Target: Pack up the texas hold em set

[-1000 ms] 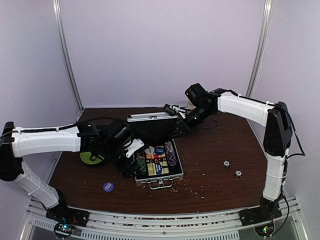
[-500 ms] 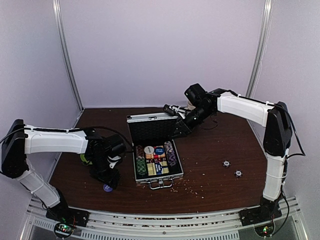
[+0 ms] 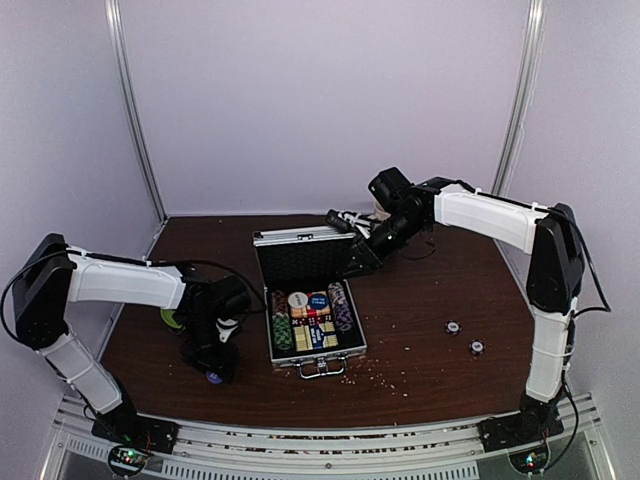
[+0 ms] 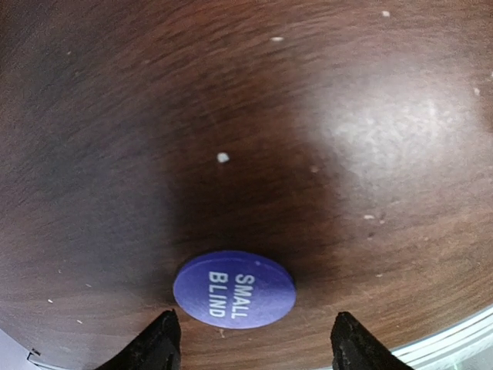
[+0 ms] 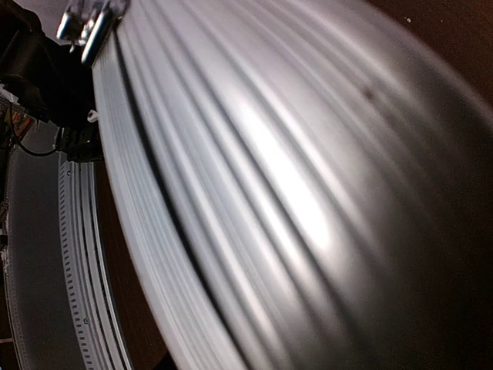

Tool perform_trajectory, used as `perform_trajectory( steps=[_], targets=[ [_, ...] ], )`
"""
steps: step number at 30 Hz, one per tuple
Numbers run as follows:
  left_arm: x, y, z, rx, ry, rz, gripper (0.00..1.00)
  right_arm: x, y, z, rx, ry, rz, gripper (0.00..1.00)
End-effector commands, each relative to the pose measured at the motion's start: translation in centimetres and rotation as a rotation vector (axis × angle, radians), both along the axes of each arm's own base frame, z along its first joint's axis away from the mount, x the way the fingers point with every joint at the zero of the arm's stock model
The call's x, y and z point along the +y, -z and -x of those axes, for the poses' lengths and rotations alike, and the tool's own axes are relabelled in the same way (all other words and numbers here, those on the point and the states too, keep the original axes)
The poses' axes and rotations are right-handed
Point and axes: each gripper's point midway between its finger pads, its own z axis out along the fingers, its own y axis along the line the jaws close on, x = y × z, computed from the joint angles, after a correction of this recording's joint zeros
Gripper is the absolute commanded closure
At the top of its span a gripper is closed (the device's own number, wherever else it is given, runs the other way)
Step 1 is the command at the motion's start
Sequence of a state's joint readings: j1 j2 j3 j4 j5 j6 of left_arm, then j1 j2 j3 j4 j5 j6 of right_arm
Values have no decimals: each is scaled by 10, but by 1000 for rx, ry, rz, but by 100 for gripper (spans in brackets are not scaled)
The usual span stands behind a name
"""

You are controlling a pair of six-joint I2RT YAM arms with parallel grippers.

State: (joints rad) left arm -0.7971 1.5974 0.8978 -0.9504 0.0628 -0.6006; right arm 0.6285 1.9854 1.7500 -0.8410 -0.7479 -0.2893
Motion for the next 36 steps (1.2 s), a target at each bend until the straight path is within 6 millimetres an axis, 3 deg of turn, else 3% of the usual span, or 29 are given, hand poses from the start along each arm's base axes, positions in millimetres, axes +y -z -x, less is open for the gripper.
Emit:
perform_trajectory(
  steps=[1,15,26,31,36],
  targets=[
    [6,6,-5,-16,-10,-23,31,-5,56,22,135,-5,145,61],
    [3,19,-9,-16,-5,-17,41,-4,56,24,135,-9,150,61],
    [1,16,-24,-84,29,-23,57,-2,57,26,134,-13,155,61],
    [-1,-10,-28,-136,40,-8,59,-3,56,26,131,-13,157,61],
    [-35,-61,-49,-262,91,127,60,-3,56,25,131,-11,158,61]
  ],
)
